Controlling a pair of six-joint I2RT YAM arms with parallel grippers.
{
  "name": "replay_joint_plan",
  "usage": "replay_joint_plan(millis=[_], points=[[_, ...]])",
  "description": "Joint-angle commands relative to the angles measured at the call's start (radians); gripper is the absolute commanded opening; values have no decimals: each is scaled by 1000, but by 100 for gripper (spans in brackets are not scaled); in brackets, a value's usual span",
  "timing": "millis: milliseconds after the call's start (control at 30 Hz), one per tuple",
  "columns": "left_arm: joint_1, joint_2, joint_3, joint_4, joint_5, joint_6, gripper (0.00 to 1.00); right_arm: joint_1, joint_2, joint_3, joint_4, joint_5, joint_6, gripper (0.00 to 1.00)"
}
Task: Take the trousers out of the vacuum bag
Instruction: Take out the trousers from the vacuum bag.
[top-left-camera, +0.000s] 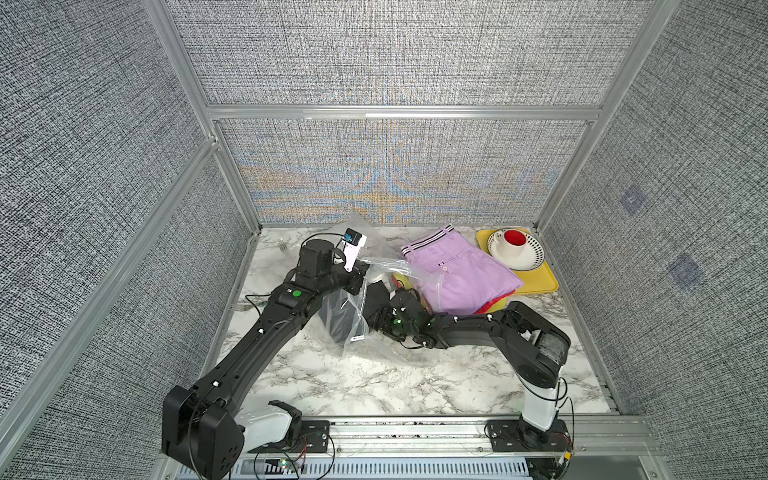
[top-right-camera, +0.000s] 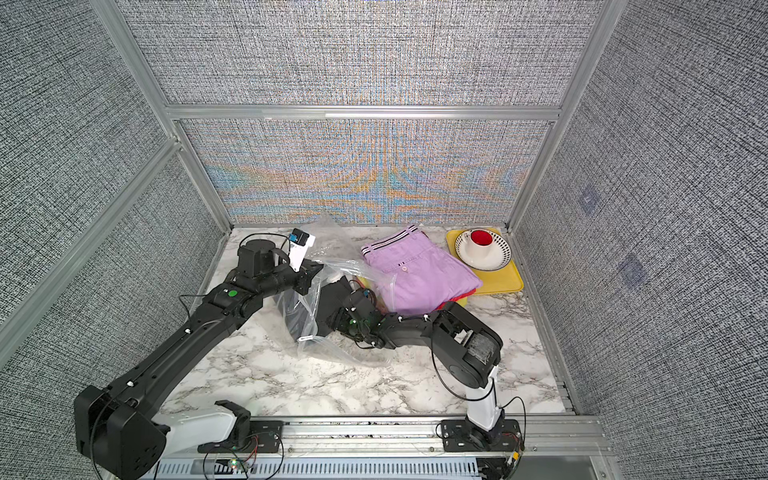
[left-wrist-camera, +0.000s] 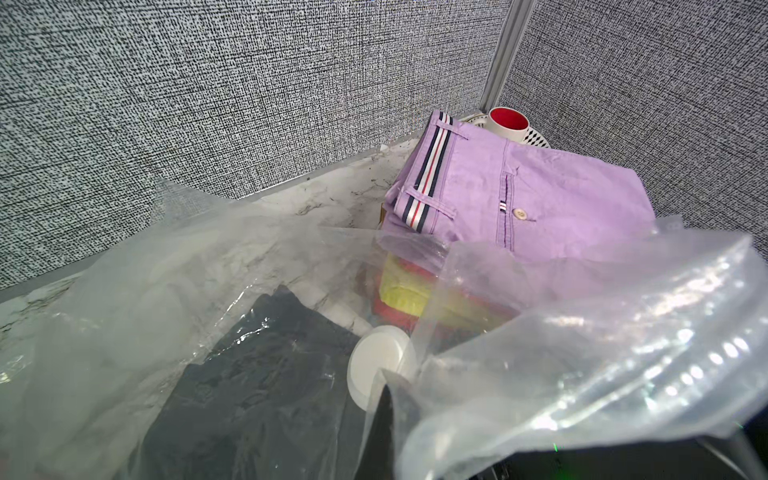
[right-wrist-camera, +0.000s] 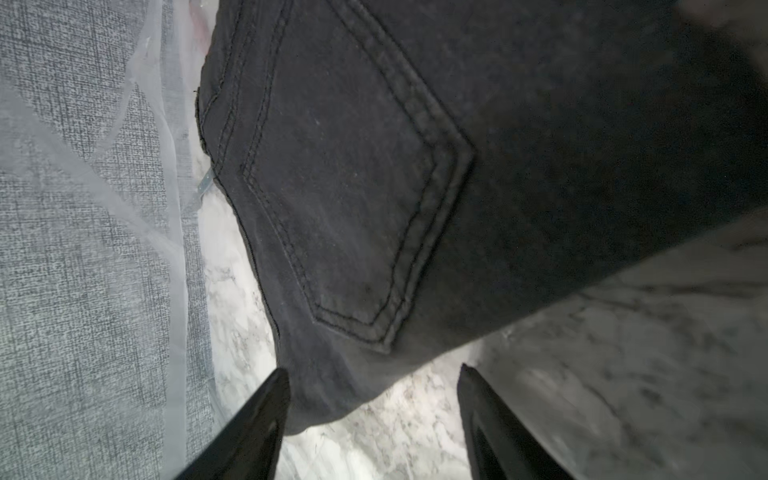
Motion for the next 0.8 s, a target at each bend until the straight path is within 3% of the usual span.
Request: replay_joint_plan(millis=[0, 233, 367, 600, 700, 767], points=[[-3, -10, -6, 39, -20, 15, 0, 0, 10, 8, 48, -24, 58, 67], [-4, -14, -15, 46, -25, 19, 0, -6, 44, 27, 63, -22, 69, 66], [-3, -18, -19, 47, -26, 16, 0, -15, 78, 50, 80, -23, 58, 58], [-4, -27, -48, 54, -34, 13, 0, -37, 112, 102, 57, -12, -21, 25], [-4, -21, -73, 68, -41, 13, 0, -42, 100, 125, 28, 1, -68, 5], [-4, -13, -91, 80, -54, 14, 0, -39, 76, 147, -15, 28, -113, 0]])
